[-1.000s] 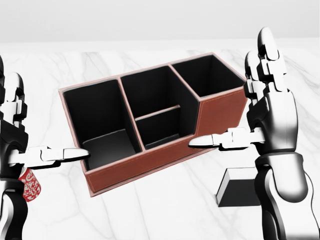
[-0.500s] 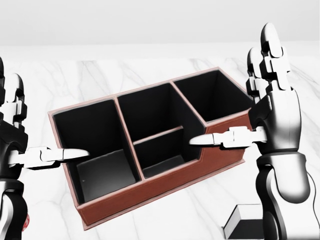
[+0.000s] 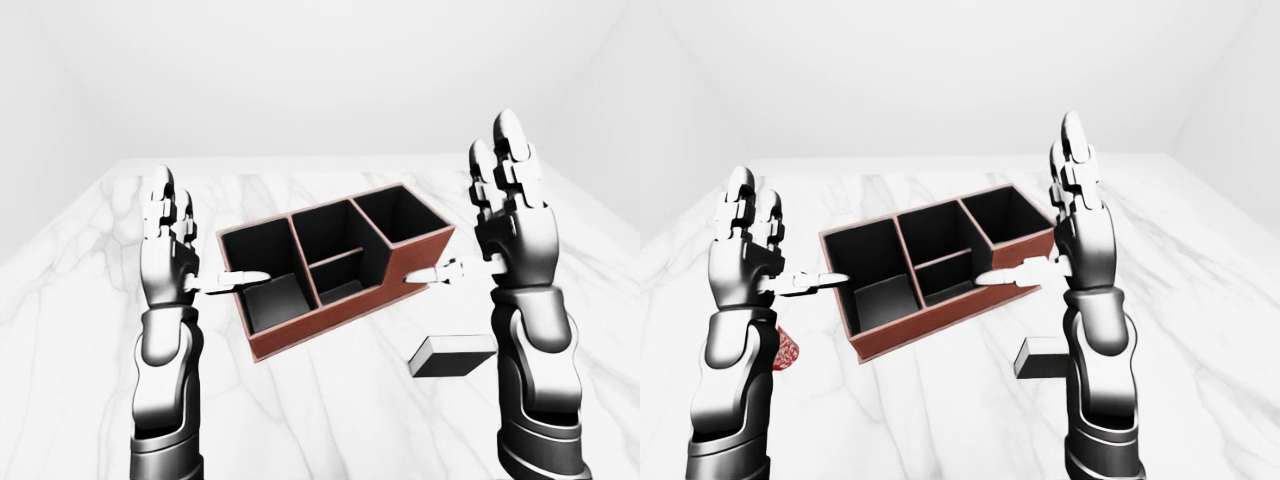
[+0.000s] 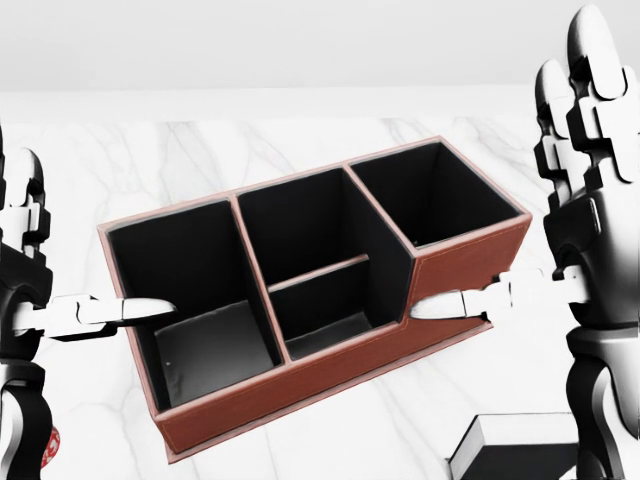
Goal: Pick up the book and place it in the left compartment of the caddy.
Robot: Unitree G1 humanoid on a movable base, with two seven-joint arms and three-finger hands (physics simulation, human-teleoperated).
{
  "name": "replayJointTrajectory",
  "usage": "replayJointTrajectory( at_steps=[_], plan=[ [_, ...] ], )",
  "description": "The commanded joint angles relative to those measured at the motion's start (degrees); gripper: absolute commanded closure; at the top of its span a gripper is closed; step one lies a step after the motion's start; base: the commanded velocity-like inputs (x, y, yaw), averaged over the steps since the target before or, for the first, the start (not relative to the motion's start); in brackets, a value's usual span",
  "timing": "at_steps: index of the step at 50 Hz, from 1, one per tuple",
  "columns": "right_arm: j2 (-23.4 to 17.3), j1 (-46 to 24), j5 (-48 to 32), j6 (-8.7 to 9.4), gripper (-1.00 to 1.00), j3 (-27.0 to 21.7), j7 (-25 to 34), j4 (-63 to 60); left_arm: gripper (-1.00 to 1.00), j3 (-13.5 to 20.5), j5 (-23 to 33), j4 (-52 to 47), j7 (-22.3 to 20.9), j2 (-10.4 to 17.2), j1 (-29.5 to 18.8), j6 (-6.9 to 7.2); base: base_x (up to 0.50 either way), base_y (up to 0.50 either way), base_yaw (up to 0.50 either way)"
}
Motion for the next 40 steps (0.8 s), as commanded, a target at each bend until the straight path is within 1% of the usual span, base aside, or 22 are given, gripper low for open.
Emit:
replayJointTrajectory(
  at_steps=[1, 5, 6, 11, 12, 16, 20, 26, 30, 40],
  plan=[
    [-3.1, 5.2, -4.5, 0.0, -1.0, -3.9, 9.5, -10.2, -1.0, 0.0, -0.2, 0.0, 0.1, -0.1, 0.2, 0.0, 0.0, 0.0, 0.0],
    [-3.4, 8.2, -8.4, 0.0, -1.0, -6.0, 14.9, -14.0, -1.0, -0.1, -0.2, -0.1, 0.2, -0.1, 0.0, 0.0, 0.0, 0.0, 0.0],
    [-3.9, 10.1, -10.1, 0.0, -1.0, -6.6, 17.2, -15.7, -1.0, -0.1, -0.1, -0.3, 0.3, 0.0, -0.2, 0.0, 0.0, 0.0, 0.0],
    [-2.5, 13.9, -15.3, 0.0, -1.0, -9.9, 24.1, -17.5, -1.0, 0.1, -0.1, -0.4, 0.4, 0.1, -0.2, 0.0, 0.0, 0.0, 0.0],
    [-2.2, 13.9, -15.6, 0.0, -1.0, -10.0, 24.5, -17.5, -1.0, 0.1, -0.1, -0.4, 0.4, 0.1, -0.2, 0.0, 0.0, 0.0, 0.0],
    [-0.8, 17.6, -18.9, 0.0, -1.0, -12.0, 29.3, -17.9, -1.0, 0.1, -0.2, 0.0, 0.5, 0.0, -0.2, 0.0, 0.0, 0.0, 0.0],
    [0.7, 19.4, -21.4, 0.0, -1.0, -12.8, 32.3, -18.2, -1.0, 0.2, -0.3, 0.4, 0.5, 0.1, -0.3, 0.0, 0.0, 0.0, 0.0],
    [2.4, 22.0, -24.6, 0.0, -1.0, -14.1, 32.3, -18.0, -1.0, 0.4, -0.3, -0.1, 0.6, 0.3, -0.4, 0.0, 0.0, 0.0, 0.0],
    [3.4, 22.6, -27.2, 0.0, -1.0, -13.5, 32.3, -18.3, -1.0, 0.2, -0.1, 0.5, 0.7, 0.2, -0.4, 0.0, 0.0, 0.0, 0.0],
    [5.6, 25.6, -27.7, 0.0, -1.0, -16.9, 32.3, -17.5, -1.0, -0.3, 0.2, 0.6, 0.6, -0.1, -0.2, 0.0, 0.0, 0.0, 0.0]
  ],
)
